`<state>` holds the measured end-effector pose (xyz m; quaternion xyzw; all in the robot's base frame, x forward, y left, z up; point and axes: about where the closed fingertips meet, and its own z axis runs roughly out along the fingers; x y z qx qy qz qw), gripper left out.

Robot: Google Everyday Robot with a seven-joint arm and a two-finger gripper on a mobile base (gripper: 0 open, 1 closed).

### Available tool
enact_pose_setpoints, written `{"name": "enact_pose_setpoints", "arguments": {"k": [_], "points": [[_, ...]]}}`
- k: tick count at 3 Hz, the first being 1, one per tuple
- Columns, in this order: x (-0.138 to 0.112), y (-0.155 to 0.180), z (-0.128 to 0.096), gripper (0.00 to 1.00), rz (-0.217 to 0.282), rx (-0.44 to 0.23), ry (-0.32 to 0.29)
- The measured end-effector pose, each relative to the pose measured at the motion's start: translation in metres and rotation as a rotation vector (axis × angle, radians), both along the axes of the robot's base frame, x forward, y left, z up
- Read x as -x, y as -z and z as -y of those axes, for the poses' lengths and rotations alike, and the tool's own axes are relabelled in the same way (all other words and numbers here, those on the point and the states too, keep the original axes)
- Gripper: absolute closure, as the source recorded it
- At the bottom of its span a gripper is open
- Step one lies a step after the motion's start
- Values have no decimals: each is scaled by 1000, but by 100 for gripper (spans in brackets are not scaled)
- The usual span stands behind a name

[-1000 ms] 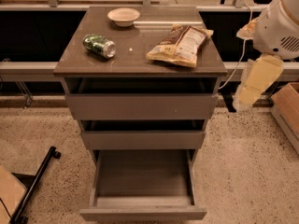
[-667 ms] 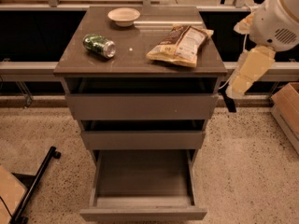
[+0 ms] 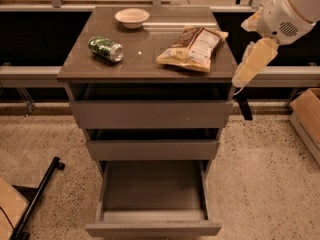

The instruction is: Place brown chip bag into bottom drawer

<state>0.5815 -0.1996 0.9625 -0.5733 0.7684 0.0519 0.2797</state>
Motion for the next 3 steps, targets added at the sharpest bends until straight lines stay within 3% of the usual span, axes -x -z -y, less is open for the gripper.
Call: {"name": "enact_pose_setpoints", "arguments": {"k": [1,2,3], "points": [[0,0,0,0,0,0,0],[-19,22,-18,0,-13,-25,-10],[-57,56,-42,0,-3,-107,45]]}}
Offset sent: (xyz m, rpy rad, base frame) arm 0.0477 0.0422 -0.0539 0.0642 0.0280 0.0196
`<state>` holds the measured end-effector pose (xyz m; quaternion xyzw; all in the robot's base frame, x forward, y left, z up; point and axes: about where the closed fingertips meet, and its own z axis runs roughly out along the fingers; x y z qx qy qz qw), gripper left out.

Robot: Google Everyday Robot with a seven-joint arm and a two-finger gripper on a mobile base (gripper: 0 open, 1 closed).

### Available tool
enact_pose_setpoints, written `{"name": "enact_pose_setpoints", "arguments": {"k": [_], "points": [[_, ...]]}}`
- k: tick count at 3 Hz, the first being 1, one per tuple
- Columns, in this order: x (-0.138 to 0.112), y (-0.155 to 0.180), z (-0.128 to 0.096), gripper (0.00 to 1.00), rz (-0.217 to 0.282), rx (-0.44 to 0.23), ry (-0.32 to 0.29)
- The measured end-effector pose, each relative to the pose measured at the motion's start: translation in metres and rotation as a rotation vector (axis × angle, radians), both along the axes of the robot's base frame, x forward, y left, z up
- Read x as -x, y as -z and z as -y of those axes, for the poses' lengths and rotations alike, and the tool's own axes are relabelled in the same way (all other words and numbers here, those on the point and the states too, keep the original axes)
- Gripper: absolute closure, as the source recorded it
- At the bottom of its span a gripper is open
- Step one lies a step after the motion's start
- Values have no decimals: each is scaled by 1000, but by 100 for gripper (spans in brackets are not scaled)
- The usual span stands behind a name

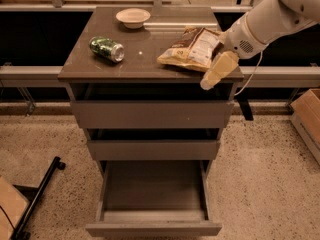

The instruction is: Place brown chip bag into bottom drawer

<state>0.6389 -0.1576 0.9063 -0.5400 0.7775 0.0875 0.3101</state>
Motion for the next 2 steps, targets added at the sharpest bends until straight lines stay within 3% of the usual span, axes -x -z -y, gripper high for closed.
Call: {"name": "enact_pose_setpoints", "arguments": {"k": [2], "points": [[-70,2,-15,0,150,-144,175]]}}
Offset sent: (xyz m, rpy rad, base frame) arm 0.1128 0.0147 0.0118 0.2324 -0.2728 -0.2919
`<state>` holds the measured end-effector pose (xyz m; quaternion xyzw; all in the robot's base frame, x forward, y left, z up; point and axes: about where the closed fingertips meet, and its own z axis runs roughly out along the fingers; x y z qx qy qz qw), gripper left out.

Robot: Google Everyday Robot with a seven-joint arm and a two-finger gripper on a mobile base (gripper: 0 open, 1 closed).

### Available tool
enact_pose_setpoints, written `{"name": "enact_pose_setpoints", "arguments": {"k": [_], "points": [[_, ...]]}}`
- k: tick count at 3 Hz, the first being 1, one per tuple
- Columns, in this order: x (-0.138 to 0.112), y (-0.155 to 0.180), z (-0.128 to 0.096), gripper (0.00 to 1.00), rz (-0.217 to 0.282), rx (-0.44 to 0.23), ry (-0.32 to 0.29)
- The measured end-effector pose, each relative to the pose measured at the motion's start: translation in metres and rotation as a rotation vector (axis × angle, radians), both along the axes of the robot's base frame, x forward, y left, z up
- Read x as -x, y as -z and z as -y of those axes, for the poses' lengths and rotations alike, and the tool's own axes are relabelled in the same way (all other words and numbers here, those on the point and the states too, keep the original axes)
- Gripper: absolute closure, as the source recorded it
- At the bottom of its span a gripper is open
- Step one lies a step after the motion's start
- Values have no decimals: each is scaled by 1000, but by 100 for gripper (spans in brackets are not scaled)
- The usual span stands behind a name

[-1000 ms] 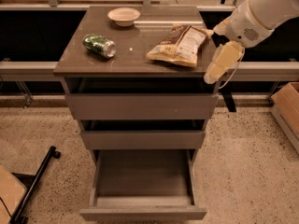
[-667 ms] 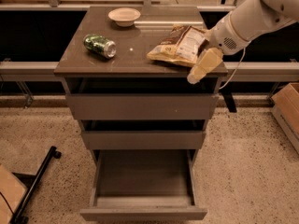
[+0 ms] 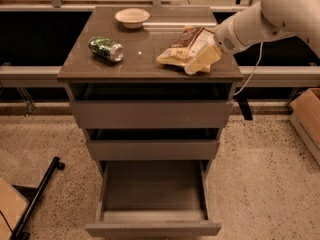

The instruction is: Place brown chip bag into bottom drawer

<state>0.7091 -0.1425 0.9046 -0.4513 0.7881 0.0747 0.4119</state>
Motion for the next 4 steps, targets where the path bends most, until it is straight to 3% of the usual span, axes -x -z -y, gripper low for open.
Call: {"name": "enact_pose_setpoints", "arguments": {"k": [1,2,3,4], "points": [[-44,7,-6,0,48,-64,74],[-80,18,-14,0,46,-74,86],[-100,31,-17,0,18,-65,92],[-104,42,-10,0,-11,-44,113]]}}
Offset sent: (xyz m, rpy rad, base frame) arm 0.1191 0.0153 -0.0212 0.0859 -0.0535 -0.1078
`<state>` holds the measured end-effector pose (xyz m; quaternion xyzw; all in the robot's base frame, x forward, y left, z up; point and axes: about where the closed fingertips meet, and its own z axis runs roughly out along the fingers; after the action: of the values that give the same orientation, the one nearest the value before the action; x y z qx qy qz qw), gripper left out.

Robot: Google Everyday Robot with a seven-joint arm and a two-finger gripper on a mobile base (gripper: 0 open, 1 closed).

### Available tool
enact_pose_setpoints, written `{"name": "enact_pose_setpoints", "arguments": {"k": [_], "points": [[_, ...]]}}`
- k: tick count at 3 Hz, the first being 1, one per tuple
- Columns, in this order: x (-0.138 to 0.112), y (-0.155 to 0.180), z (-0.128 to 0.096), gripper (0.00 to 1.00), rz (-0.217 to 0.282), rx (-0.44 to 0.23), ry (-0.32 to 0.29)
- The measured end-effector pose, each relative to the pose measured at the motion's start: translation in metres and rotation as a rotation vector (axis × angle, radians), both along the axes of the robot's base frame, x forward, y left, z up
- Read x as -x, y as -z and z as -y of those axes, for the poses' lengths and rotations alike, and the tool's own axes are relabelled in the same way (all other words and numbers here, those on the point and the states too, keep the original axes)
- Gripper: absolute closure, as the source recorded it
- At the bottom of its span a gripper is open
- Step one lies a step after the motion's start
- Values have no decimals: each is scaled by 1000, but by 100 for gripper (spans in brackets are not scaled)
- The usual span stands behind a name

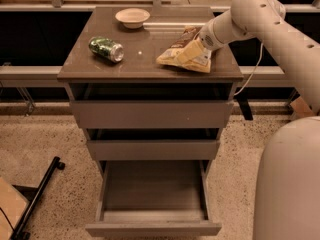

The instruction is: Place brown chip bag into bottom drawer

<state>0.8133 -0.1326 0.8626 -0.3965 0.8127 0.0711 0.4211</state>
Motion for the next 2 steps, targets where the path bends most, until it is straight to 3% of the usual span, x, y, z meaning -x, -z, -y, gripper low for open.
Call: {"name": "enact_pose_setpoints", "arguments": {"k": [2], "points": [[13,13,18,49,-46,42,51]]}}
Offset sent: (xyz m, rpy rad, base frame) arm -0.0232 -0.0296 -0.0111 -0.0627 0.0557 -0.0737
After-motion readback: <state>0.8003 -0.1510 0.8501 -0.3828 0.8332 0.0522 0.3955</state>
